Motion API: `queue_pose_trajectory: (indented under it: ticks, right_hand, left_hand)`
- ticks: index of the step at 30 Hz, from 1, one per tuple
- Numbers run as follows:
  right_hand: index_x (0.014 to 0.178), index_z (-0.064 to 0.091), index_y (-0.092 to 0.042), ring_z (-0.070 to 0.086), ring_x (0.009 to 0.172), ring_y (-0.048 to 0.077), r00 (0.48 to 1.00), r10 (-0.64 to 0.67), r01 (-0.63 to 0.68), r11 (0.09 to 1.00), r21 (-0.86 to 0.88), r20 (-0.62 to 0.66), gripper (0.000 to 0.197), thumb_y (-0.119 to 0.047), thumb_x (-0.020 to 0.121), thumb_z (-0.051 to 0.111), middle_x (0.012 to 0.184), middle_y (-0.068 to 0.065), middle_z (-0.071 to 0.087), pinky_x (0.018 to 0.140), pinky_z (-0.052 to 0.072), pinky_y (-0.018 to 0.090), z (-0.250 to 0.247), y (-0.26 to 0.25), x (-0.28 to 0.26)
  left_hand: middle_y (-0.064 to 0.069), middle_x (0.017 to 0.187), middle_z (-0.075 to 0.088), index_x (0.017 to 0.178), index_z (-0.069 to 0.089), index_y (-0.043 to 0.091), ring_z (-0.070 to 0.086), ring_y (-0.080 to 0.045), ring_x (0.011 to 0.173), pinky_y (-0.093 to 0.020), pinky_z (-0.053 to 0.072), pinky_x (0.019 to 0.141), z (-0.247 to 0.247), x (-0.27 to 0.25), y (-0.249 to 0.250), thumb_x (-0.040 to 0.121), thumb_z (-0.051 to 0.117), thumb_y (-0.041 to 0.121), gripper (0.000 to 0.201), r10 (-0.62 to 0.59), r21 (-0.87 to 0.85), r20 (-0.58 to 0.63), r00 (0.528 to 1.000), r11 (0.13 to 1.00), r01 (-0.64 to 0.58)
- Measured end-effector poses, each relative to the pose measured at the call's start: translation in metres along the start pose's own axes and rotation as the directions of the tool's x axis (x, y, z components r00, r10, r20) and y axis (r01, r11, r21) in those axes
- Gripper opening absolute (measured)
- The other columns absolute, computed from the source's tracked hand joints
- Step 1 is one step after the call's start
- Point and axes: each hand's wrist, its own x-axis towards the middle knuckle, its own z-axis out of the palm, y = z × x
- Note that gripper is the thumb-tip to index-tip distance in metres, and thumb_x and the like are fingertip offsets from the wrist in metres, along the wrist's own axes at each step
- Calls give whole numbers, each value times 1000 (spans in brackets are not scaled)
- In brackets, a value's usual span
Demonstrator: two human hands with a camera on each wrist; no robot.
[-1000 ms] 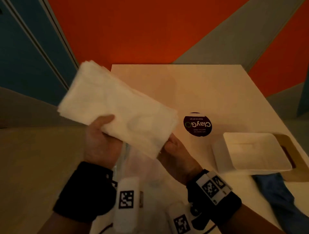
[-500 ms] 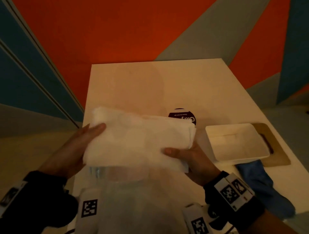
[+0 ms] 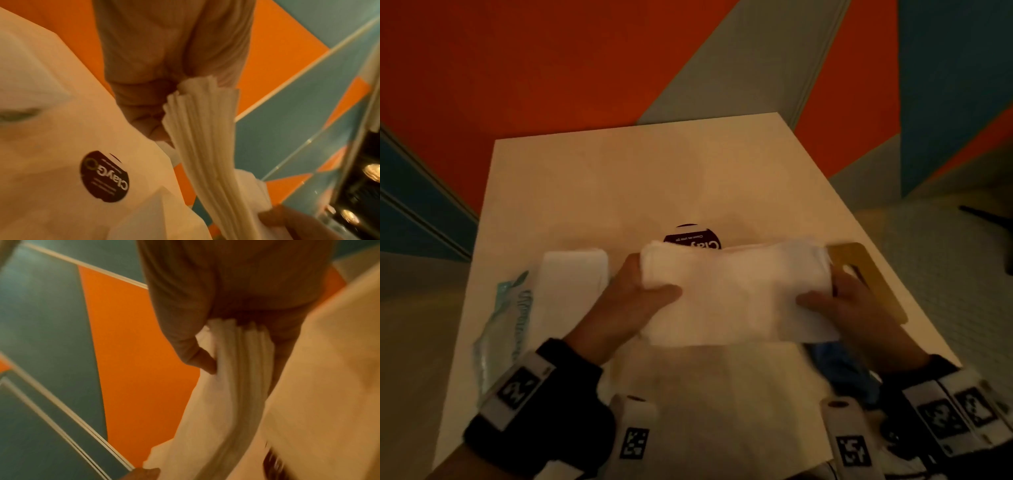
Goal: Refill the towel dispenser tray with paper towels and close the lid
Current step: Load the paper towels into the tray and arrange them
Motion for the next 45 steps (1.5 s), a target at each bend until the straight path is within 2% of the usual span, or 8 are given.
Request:
queue_pose_trajectory:
  ticks: [7, 10, 14, 21, 30, 37, 41, 45]
  right_hand:
    - [138, 15, -38, 56, 101, 38, 977, -200, 116, 797, -593, -78, 79, -9, 80, 61, 126, 19, 50, 82, 51, 50, -69, 17, 33]
    - [137, 26, -32, 58, 93, 38, 953, -292, 262, 661, -703, 81, 71, -3, 81, 58, 118, 20, 54, 79, 50, 45, -74, 21, 39]
    - [124, 47, -24, 50, 107, 28, 961, -42, 258, 502, -826, 274, 42, -8, 86, 50, 124, 14, 48, 81, 41, 29, -78, 35, 57]
    - [126, 47, -20, 46, 118, 24, 931, 76, 297, 407, -864, 356, 36, -14, 91, 42, 131, 7, 45, 91, 38, 30, -75, 41, 79]
    - [119, 51, -24, 48, 113, 29, 875, 64, 481, -21, -876, 479, 31, -23, 89, 41, 128, 8, 49, 93, 34, 37, -73, 55, 94]
    - [119, 51, -28, 37, 119, 31, 852, 129, 523, -149, -839, 508, 31, -33, 89, 45, 137, 11, 39, 100, 26, 44, -68, 63, 101]
    - [115, 56, -26, 32, 120, 32, 840, 135, 542, -195, -817, 525, 29, -34, 91, 43, 134, 12, 39, 99, 25, 43, -66, 69, 103]
    - [113, 57, -25, 32, 118, 32, 836, 159, 548, -231, -804, 525, 29, -36, 91, 41, 126, 11, 44, 98, 25, 43, -66, 70, 102]
  left_hand:
    - [10, 114, 41, 126, 38, 29, 44, -9, 100, -13, 34, 74, 86, 29, 7, 80, 61, 7, 55, 259, 437, 66, 963, 860, -262]
    - [8, 108, 39, 117, 46, 27, 43, -10, 88, -20, 34, 75, 104, 34, 0, 83, 58, 12, 40, 229, 627, 59, 972, 749, -215]
    - [-2, 120, 45, 118, 44, 27, 48, -16, 83, -28, 44, 71, 118, 33, -10, 84, 54, 15, 37, 104, 761, 86, 991, 635, -133]
    - [-6, 125, 42, 121, 40, 18, 58, -26, 90, -35, 50, 80, 137, 40, -19, 89, 42, 7, 34, 129, 884, 70, 989, 451, -122]
    - [-8, 137, 34, 127, 29, 16, 44, -23, 113, -32, 38, 86, 151, 57, -43, 86, 45, 8, 44, 127, 985, 94, 987, 132, -111]
    - [-8, 132, 40, 132, 21, 14, 47, -22, 110, -32, 41, 81, 156, 61, -53, 82, 53, 8, 60, 117, 994, 63, 991, 84, -73]
    - [-9, 107, 60, 121, 31, 14, 59, -21, 81, -31, 46, 62, 156, 63, -57, 62, 72, 7, 72, 114, 994, 49, 992, 92, -60]
    - [-8, 116, 54, 126, 20, 17, 56, -21, 87, -33, 46, 68, 156, 66, -61, 71, 64, 6, 71, 100, 991, 82, 992, 96, -92]
